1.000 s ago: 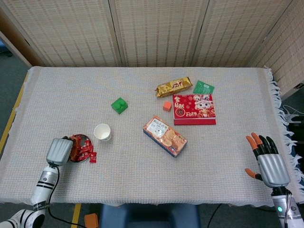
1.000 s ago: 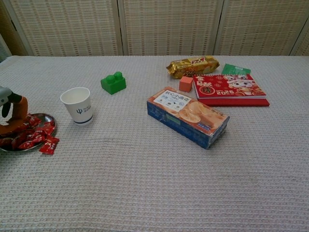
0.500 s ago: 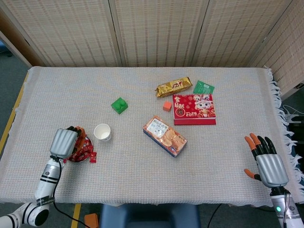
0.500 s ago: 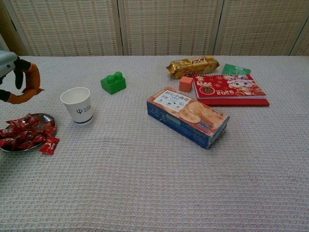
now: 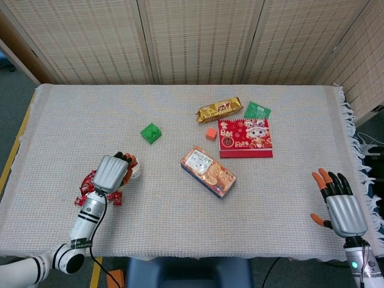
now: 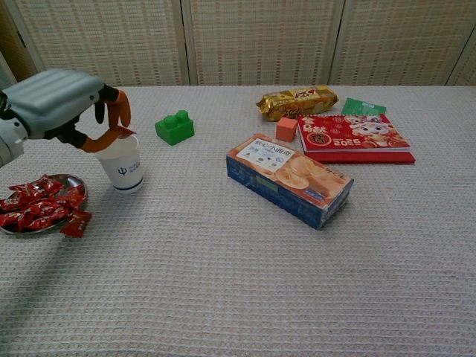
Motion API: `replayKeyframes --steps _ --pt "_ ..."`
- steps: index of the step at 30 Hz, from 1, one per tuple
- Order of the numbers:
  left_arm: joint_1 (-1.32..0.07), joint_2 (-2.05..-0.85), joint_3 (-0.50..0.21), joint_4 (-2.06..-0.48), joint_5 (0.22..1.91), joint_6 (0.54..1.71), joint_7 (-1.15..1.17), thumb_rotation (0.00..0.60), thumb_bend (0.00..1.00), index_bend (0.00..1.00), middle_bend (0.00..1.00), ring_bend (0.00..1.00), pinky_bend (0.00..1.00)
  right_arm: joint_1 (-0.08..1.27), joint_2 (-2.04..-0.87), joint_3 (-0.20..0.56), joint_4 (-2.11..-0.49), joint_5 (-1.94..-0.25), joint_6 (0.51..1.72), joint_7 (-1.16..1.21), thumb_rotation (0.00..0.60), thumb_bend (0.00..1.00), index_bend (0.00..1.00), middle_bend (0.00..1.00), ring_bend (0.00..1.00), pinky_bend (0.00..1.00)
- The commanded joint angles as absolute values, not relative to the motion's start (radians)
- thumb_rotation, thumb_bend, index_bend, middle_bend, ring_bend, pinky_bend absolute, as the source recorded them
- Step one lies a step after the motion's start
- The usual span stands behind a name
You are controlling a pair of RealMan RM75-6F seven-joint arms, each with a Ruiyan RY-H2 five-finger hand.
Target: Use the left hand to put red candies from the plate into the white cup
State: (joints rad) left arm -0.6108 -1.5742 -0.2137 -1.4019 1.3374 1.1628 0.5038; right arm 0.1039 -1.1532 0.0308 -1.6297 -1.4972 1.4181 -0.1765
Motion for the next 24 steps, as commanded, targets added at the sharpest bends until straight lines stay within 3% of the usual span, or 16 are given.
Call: replayKeyframes --steps 1,11,17,24 --pt "-0.621 -1.586 -0.212 -1.389 1.326 1.155 0.52 0.6 0.44 0.32 0.38 0.36 1.0 0.104 -1.152 0.03 -1.63 -1.498 1.418 -0.175 0.6 0.02 0.0 0.0 0.0 0.0" --pt "-0.591 -1.539 -0.17 -1.416 1.352 1.196 0.493 0.6 0.43 0.24 0.32 0.33 1.0 0.104 -1.151 0.031 -1.63 -1.496 1.415 -0.175 0.6 0.02 0.0 0.0 0.0 0.0" --pt "-0.497 -1.413 -0.094 -1.519 1.36 1.234 0.41 0.6 0.39 0.07 0.16 0.21 1.0 0.103 -1.15 0.029 -1.631 -1.498 1.416 -0.173 0.6 0.02 0.0 0.0 0.0 0.0" --pt "-0.44 -1.34 -0.001 -1.5 1.32 1.15 0.356 0.6 0.36 0.0 0.07 0.15 1.0 0.103 -1.152 0.024 -1.634 -1.513 1.42 -0.177 0.6 0.02 0.0 0.0 0.0 0.0"
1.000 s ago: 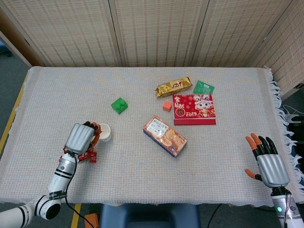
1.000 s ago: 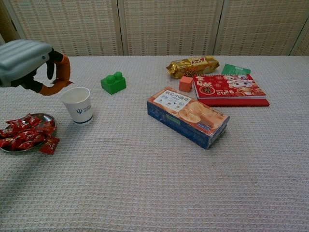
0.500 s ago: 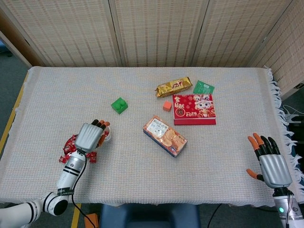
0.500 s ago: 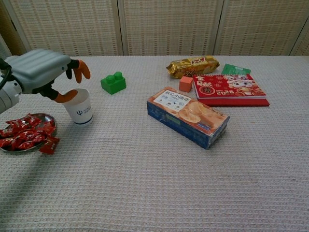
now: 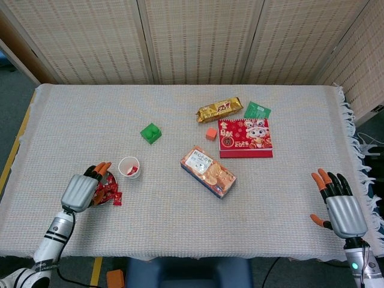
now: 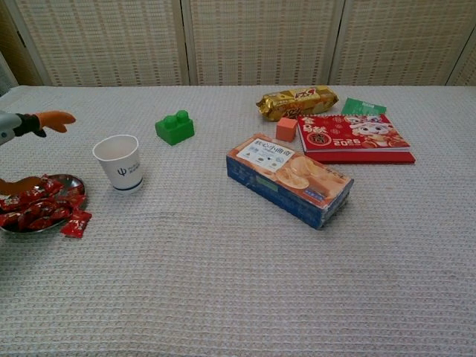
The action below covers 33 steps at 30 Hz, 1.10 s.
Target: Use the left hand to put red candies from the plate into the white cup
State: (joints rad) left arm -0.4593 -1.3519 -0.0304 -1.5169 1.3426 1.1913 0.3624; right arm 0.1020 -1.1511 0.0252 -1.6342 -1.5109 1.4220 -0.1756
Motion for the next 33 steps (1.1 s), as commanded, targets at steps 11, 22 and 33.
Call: replayKeyframes --steps 11,22,33 --pt "-0.442 -1.39 0.019 -1.416 1.256 1.064 0.426 0.6 0.35 0.0 0.03 0.13 1.0 0.103 -1.151 0.022 -1.635 -1.514 1.418 -0.179 0.6 0.02 0.0 0.0 0.0 0.0" --pt "-0.45 -1.43 -0.007 -1.369 1.249 1.065 0.432 0.6 0.35 0.1 0.1 0.21 1.0 0.101 -1.15 0.023 -1.636 -1.513 1.421 -0.178 0.6 0.02 0.0 0.0 0.0 0.0" --pt "-0.469 -1.455 -0.024 -1.315 1.233 1.022 0.402 0.6 0.35 0.17 0.15 0.24 1.0 0.103 -1.153 0.026 -1.636 -1.504 1.415 -0.187 0.6 0.02 0.0 0.0 0.0 0.0"
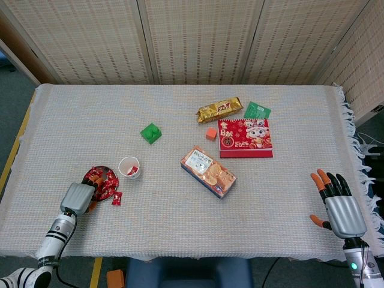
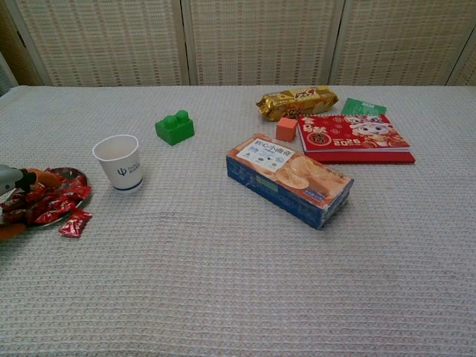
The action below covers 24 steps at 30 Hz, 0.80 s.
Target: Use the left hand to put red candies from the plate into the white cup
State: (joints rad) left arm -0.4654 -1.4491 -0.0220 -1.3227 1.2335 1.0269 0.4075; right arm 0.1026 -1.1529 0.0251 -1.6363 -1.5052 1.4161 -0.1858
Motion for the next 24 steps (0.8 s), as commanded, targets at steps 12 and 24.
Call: replayKeyframes --steps 12,24 --pt "-0.476 -1.435 -0.024 -1.357 1.274 1.033 0.378 0.6 0.35 0.23 0.2 0.29 1.0 0.107 -1.156 0.029 -1.637 -1.492 1.405 -0.195 0.6 0.02 0.0 0.0 0.0 0.0" --pt "-0.493 -1.43 -0.033 -1.369 1.254 0.998 0.368 0.6 0.35 0.27 0.21 0.29 1.0 0.105 -1.155 0.028 -1.638 -1.492 1.407 -0.196 0.6 0.02 0.0 0.0 0.0 0.0"
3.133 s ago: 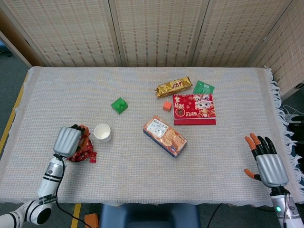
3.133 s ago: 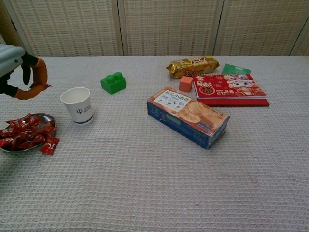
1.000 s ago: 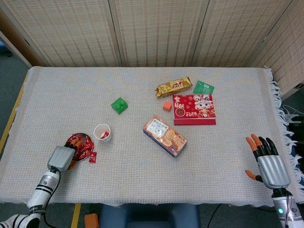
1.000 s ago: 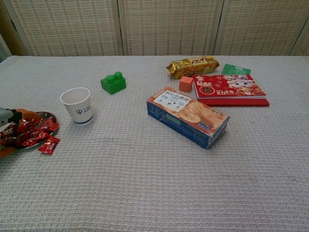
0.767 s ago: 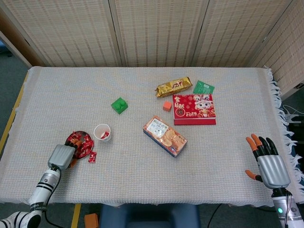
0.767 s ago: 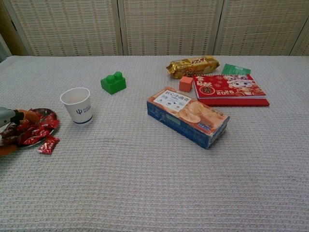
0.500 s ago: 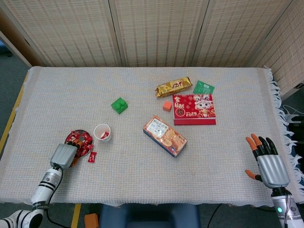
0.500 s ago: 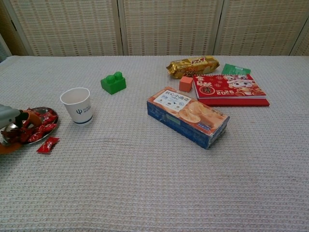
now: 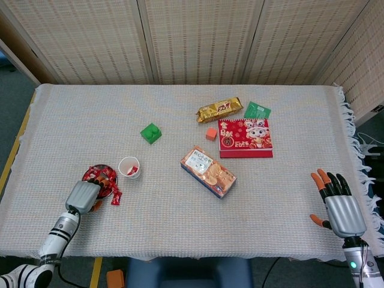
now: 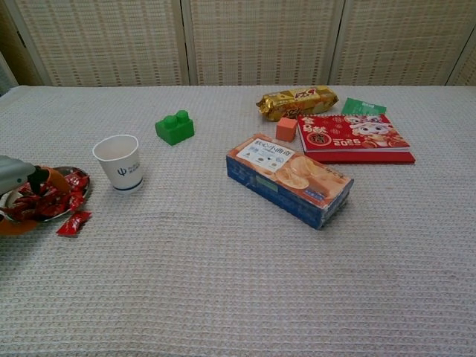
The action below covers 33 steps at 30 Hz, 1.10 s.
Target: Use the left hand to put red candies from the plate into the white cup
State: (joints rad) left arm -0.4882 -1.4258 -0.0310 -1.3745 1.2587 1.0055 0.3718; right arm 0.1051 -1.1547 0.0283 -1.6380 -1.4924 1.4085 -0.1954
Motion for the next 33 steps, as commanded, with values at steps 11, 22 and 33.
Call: replayKeyframes --steps 11,22,33 --pt "-0.507 -1.458 -0.045 -1.325 1.249 0.987 0.354 0.6 0.34 0.37 0.26 0.33 1.0 0.106 -1.154 0.028 -1.642 -1.485 1.402 -0.203 0.6 0.02 0.0 0.0 0.0 0.0" --pt "-0.514 -1.468 -0.045 -1.292 1.246 0.977 0.343 0.6 0.36 0.42 0.32 0.38 1.0 0.108 -1.149 0.027 -1.648 -1.48 1.395 -0.205 0.6 0.02 0.0 0.0 0.0 0.0" --pt "-0.511 -1.465 -0.043 -1.286 1.253 0.993 0.354 0.6 0.45 0.51 0.44 0.47 1.0 0.109 -1.145 0.023 -1.652 -1.481 1.389 -0.2 0.6 0.02 0.0 0.0 0.0 0.0"
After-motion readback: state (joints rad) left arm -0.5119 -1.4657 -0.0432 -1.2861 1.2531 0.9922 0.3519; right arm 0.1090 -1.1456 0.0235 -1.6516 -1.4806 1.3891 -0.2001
